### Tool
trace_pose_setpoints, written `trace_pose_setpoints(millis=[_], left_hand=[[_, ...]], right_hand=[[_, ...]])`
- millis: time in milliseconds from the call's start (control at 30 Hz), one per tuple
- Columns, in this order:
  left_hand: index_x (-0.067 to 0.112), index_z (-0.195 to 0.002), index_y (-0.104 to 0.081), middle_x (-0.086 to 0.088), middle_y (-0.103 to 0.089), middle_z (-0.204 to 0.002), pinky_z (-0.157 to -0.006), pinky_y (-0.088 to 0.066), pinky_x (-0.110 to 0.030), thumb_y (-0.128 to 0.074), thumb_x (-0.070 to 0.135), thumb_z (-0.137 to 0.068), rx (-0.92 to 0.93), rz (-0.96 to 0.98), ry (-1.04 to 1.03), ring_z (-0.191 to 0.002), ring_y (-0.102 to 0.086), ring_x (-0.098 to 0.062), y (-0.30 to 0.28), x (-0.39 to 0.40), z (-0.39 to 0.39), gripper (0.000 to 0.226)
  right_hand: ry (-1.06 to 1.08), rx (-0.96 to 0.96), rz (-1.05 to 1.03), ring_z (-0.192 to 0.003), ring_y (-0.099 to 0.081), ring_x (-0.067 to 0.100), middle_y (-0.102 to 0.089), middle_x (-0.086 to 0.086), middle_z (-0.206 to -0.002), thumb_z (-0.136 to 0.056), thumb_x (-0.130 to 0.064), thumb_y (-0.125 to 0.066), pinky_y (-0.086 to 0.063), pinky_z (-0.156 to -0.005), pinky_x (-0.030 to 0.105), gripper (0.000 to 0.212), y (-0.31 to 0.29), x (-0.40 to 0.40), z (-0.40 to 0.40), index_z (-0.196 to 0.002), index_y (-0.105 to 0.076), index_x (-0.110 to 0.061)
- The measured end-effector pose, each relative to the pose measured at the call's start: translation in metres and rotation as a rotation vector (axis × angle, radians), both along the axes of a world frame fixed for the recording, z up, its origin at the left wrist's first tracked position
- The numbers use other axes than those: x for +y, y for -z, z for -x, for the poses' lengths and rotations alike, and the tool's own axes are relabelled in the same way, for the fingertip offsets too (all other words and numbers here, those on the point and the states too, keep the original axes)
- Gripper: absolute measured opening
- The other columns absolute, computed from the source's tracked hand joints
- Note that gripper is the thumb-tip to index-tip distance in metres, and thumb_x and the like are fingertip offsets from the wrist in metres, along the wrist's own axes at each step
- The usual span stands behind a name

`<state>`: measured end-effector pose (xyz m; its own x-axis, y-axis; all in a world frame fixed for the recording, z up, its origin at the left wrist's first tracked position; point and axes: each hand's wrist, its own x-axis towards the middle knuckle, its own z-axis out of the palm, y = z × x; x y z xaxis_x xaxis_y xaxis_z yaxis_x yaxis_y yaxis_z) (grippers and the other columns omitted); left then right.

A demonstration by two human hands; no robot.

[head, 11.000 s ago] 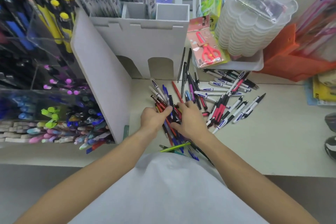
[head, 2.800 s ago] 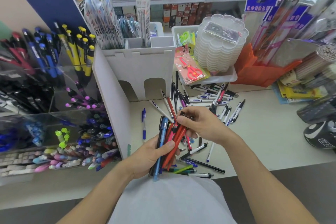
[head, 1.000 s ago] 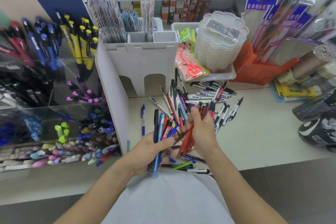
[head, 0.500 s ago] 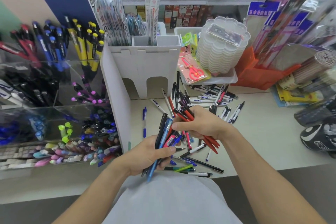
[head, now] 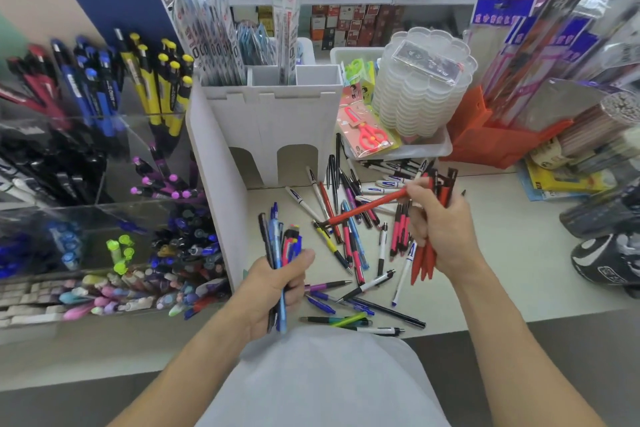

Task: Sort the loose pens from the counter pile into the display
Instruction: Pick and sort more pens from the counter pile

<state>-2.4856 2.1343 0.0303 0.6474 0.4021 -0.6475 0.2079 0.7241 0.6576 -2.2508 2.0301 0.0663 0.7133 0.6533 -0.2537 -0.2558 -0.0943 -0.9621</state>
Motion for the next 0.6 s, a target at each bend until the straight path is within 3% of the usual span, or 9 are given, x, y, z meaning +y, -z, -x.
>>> trace_pose_setpoints(millis=[67,133,200,267,333,467,600], left_hand=[[0.008,-0.094,-0.054,0.000,-0.035,-0.055,-0.037,-0.029,-0.022,-0.076,0.035,-0.076,-0.038,0.024,-0.154,-0.041,-0.031,-0.012,-0.004,-0.003,-0.010,0.040],[0.008,-0.076,-0.055,-0.001,-0.038,-0.055,-0.037,-0.030,-0.021,-0.077,0.037,-0.076,-0.031,0.002,-0.239,-0.040,-0.033,-0.012,-0.009,-0.003,-0.020,0.036],[0.012,-0.068,-0.054,-0.001,-0.042,-0.055,-0.037,-0.030,-0.021,-0.075,0.028,-0.084,0.012,-0.010,-0.333,-0.040,-0.035,-0.011,-0.013,0.001,-0.027,0.031],[0.012,-0.070,-0.054,-0.002,-0.046,-0.054,-0.037,-0.031,-0.020,-0.073,0.021,-0.088,0.027,-0.054,-0.389,-0.038,-0.037,-0.012,-0.016,0.006,-0.030,0.028],[0.011,-0.068,-0.053,-0.004,-0.046,-0.053,-0.039,-0.033,-0.022,-0.072,0.018,-0.089,0.047,-0.152,-0.328,-0.038,-0.038,-0.013,-0.019,0.009,-0.028,0.029],[0.009,-0.065,-0.053,-0.006,-0.048,-0.048,-0.049,-0.044,-0.030,-0.076,0.026,-0.086,0.149,-0.474,0.080,-0.041,-0.042,-0.018,-0.035,0.010,-0.023,0.035],[0.011,-0.061,-0.053,-0.004,-0.049,-0.046,-0.046,-0.044,-0.027,-0.076,0.024,-0.087,0.083,-0.589,0.221,-0.040,-0.042,-0.017,-0.052,0.006,-0.023,0.037]], right_hand=[[-0.041,-0.035,0.074,-0.036,-0.031,0.016,-0.046,0.005,-0.052,-0.098,-0.011,-0.060,-0.029,-0.035,0.025,0.013,0.005,-0.011,0.019,-0.088,-0.068,-0.009],[-0.088,-0.051,0.160,-0.039,-0.033,0.016,-0.047,0.009,-0.053,-0.096,-0.011,-0.063,-0.032,-0.038,0.026,0.011,0.010,-0.020,0.040,-0.090,-0.070,-0.005],[-0.172,-0.124,0.243,-0.042,-0.036,0.016,-0.053,0.020,-0.059,-0.093,-0.012,-0.068,-0.034,-0.043,0.028,0.013,0.010,-0.027,0.053,-0.082,-0.074,-0.013],[-0.360,-0.192,0.354,-0.043,-0.038,0.012,-0.054,0.008,-0.055,-0.092,-0.018,-0.072,-0.037,-0.047,0.025,0.016,0.004,-0.034,0.056,-0.076,-0.075,-0.019],[-0.498,-0.168,0.427,-0.041,-0.037,0.010,-0.048,-0.007,-0.048,-0.095,-0.025,-0.070,-0.035,-0.046,0.022,0.022,-0.002,-0.037,0.056,-0.076,-0.070,-0.014],[-0.260,-0.019,0.340,-0.046,-0.034,0.020,-0.040,0.013,-0.060,-0.096,-0.041,-0.062,-0.033,-0.045,0.030,0.052,-0.003,-0.030,0.061,-0.089,-0.059,0.011],[-0.265,0.168,0.162,-0.049,-0.043,0.015,-0.046,0.000,-0.057,-0.093,-0.046,-0.058,-0.041,-0.048,0.027,0.040,-0.003,-0.007,0.091,-0.072,-0.058,-0.012]])
